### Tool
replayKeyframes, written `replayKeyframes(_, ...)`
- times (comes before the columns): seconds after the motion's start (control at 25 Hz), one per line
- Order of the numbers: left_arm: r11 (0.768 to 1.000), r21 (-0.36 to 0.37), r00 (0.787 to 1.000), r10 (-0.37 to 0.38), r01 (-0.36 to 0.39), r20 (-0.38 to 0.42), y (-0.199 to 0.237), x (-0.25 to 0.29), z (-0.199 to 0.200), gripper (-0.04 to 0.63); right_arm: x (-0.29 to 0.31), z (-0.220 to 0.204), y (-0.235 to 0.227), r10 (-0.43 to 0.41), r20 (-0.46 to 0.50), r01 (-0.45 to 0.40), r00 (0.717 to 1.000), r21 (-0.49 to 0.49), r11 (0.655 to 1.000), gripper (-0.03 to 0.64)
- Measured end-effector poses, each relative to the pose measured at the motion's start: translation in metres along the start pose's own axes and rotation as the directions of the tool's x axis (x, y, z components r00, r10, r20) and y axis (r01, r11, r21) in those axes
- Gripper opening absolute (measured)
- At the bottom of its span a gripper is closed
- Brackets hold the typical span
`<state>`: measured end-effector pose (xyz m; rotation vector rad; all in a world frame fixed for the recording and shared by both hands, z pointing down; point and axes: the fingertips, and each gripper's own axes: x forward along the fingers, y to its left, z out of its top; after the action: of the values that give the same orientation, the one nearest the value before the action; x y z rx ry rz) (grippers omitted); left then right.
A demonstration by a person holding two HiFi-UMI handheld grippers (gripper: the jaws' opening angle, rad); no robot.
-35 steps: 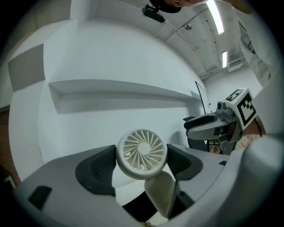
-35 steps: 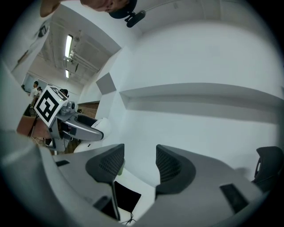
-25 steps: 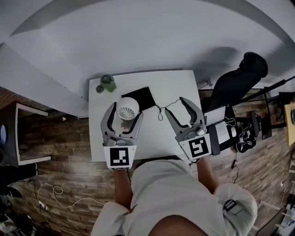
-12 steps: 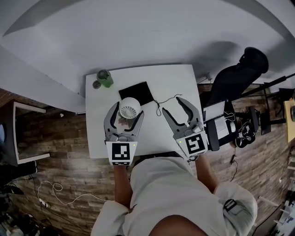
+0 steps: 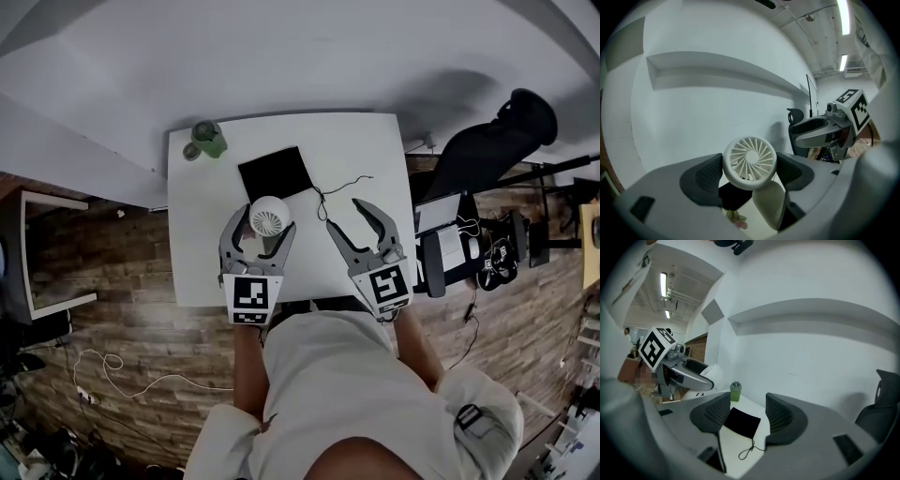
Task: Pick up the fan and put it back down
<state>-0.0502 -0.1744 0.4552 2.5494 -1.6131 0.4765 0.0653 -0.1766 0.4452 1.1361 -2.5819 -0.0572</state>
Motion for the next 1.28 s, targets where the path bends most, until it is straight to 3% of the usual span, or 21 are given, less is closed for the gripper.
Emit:
replayKeyframes(0.4, 0.999, -0.052, 0.994, -0.015, 0.009, -0.111, -0.005, 0.007, -0.054, 0.353, 0.016, -0.044, 0.023, 0.070, -0.093, -0.066, 0.993, 0.045, 0.997, 0.238)
replayKeyframes(0.76, 0.994, -0.104, 0.974, -0.055, 0.033, -0.220, -0.014, 0.016, -0.112, 0.353, 0.027, -0.096, 0.045, 0.126, -0.209, -0.114, 0.970, 0.073, 0.991, 0.238)
replayKeyframes(1.04, 0.990, -0.136, 0.946, -0.088, 0.047, -0.313, -0.027, 0.025, -0.160, 0.353, 0.035, -0.135, 0.054, 0.158, -0.280, -0.133, 0.947, 0.105, 0.986, 0.238)
replayKeyframes(1.28, 0.987, -0.149, 0.903, -0.120, 0.063, -0.412, -0.040, 0.031, -0.205, 0.353, 0.039, -0.161, 0.061, 0.183, -0.333, -0.150, 0.925, 0.122, 0.981, 0.238)
